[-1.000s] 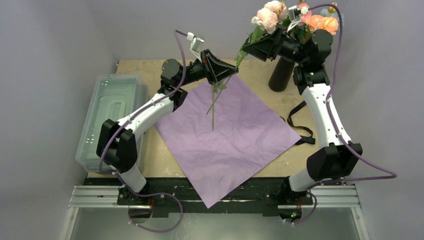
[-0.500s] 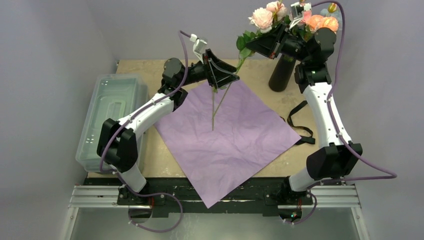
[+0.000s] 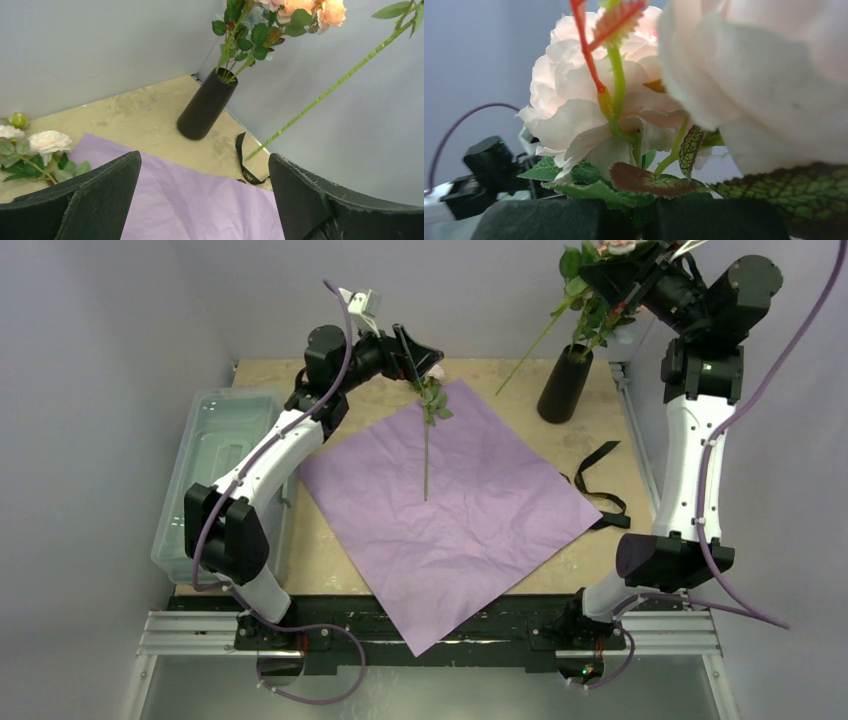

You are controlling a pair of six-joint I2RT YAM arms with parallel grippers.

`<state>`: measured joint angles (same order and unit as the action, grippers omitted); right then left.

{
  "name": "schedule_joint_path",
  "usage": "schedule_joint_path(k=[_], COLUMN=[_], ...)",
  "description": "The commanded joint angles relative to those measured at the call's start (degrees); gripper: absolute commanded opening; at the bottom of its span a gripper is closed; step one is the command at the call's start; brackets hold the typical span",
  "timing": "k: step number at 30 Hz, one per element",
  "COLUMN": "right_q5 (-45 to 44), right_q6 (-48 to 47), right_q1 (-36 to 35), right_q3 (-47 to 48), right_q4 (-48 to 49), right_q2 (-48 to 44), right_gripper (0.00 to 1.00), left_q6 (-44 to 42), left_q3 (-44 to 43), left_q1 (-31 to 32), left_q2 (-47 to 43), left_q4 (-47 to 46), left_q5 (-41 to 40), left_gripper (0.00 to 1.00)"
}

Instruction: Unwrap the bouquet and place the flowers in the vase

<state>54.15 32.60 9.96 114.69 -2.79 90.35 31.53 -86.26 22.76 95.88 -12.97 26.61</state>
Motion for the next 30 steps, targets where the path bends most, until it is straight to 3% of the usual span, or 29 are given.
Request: schedule_joint_path(k=[1, 3, 6, 14, 21, 30], right_q5=[-10.8, -15.5, -22.5, -32.9, -36.4, -35.7], right_q6=[-17.2, -22.4, -27.2, -34.1, -35.8, -35.0], right_q1=[1.0, 1.1, 1.1, 1.1, 1.2, 1.1], right_q3=[9.0, 10.2, 11.0, 11.3, 11.4, 1.8], right_q4=[-10.5, -11.2, -10.7, -6.5, -4.4, 1.2], right_q2=[1.2, 1.5, 2.0, 4.8, 8.3, 8.9], right_gripper=[0.0, 0.0, 0.0, 0.0, 0.0, 0.0], left_q6=[1.5, 4.8, 6.2, -2.3, -4.1, -7.2], left_q3=[1.5, 5.4, 4.9, -2.9, -3.8, -3.4], left_q1=[-3.4, -5.5, -7.8, -7.8, -7.6, -7.5], left_q2=[-2.3, -3.7, -2.5, 0.4, 0.9, 1.0], left_q4=[-2.2, -8.3, -8.2, 9.2, 12.8, 14.4], left_q5=[-3.4, -2.9, 0.0, -7.4, -9.2, -10.1], left_gripper=[1.0, 1.0, 1.0, 1.0, 1.0, 1.0])
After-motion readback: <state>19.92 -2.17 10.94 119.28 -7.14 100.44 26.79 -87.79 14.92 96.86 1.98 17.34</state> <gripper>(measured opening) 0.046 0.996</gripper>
